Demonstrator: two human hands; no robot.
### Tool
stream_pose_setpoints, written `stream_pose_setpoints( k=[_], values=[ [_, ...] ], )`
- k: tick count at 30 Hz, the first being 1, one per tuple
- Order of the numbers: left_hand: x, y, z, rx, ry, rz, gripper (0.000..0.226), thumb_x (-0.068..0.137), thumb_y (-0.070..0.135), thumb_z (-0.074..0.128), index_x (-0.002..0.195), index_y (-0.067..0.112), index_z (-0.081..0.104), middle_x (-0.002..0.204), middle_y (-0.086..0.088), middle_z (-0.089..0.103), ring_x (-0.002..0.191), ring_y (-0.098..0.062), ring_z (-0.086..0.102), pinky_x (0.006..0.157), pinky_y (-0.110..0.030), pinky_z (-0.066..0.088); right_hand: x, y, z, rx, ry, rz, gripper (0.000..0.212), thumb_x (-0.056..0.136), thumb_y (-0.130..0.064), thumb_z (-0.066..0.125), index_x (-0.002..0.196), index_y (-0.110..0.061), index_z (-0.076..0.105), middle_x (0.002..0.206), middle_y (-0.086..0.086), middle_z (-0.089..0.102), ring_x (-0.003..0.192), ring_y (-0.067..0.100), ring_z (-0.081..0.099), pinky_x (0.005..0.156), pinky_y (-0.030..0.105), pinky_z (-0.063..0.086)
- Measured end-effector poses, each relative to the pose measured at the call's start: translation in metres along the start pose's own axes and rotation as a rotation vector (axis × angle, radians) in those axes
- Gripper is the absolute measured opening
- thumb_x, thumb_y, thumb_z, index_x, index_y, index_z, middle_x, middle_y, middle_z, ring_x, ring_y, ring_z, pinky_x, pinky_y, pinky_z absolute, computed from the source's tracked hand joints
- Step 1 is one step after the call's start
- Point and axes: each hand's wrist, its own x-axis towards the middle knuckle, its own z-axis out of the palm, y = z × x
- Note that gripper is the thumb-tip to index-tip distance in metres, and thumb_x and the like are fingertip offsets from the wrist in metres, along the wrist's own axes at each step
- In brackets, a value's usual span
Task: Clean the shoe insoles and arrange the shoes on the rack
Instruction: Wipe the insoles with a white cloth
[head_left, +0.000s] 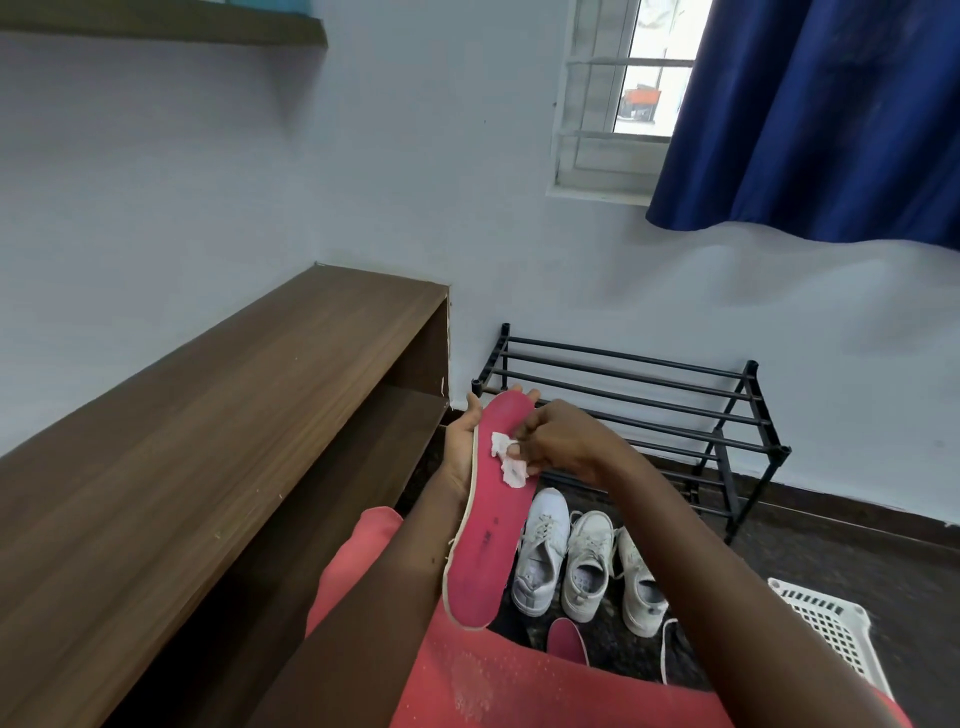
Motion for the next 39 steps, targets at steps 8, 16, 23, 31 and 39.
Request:
stream_pose_setpoints(
  k=[8,16,23,31,39],
  values=[
    [0.003,-0.013,0.001,0.026,0.072,-0.002,0.056,0.095,0.051,0.029,0.091,0.009,0.066,0.078,-0.010,0.068,0.071,-0.022,0.068,0.068,-0.027,0.054,0.007,-0.011,0.028,-0.636,0.580,-0.232,0.026,0.092,-0.007,0.048,0.107,-0.006,0.069,0.111,0.013,0.053,0.093,0.030,0.059,0.077,0.029,0.042],
    [0.012,-0.008,-0.013,-0.058,0.062,0.016,0.057,0.098,0.053,0.016,0.131,0.020,0.050,0.123,-0.010,0.061,0.108,-0.035,0.059,0.094,-0.046,0.044,-0.012,0.007,0.060,-0.766,0.422,-0.400,0.031,0.088,0.002,0.043,0.111,0.002,0.063,0.120,0.015,0.050,0.101,0.032,0.054,0.087,0.039,0.046],
    [0.017,-0.017,-0.007,0.004,0.129,0.031,0.058,0.097,0.050,0.024,0.120,0.010,0.057,0.117,-0.015,0.063,0.111,-0.026,0.058,0.101,-0.034,0.042,0.001,0.009,0.033,-0.662,0.508,-0.415,0.023,0.090,-0.004,0.050,0.098,-0.002,0.072,0.113,0.011,0.060,0.098,0.029,0.058,0.081,0.029,0.040],
    [0.019,-0.027,-0.009,-0.016,0.031,-0.017,0.066,0.098,0.049,0.022,0.086,0.013,0.076,0.080,-0.007,0.071,0.075,-0.020,0.070,0.068,-0.026,0.057,0.007,0.004,0.022,-0.387,0.638,-0.389,0.028,0.089,0.002,0.047,0.117,-0.004,0.044,0.095,0.013,0.066,0.085,0.035,0.061,0.070,0.037,0.046],
    [0.028,-0.018,-0.019,-0.074,0.128,0.027,0.057,0.097,0.052,0.023,0.139,0.018,0.042,0.146,-0.012,0.041,0.133,-0.035,0.038,0.116,-0.046,0.023,-0.017,0.024,0.048,-0.197,0.465,-0.494,0.038,0.084,0.006,0.051,0.119,-0.003,0.041,0.091,0.007,0.072,0.084,0.012,0.062,0.070,-0.002,0.035]
  ],
)
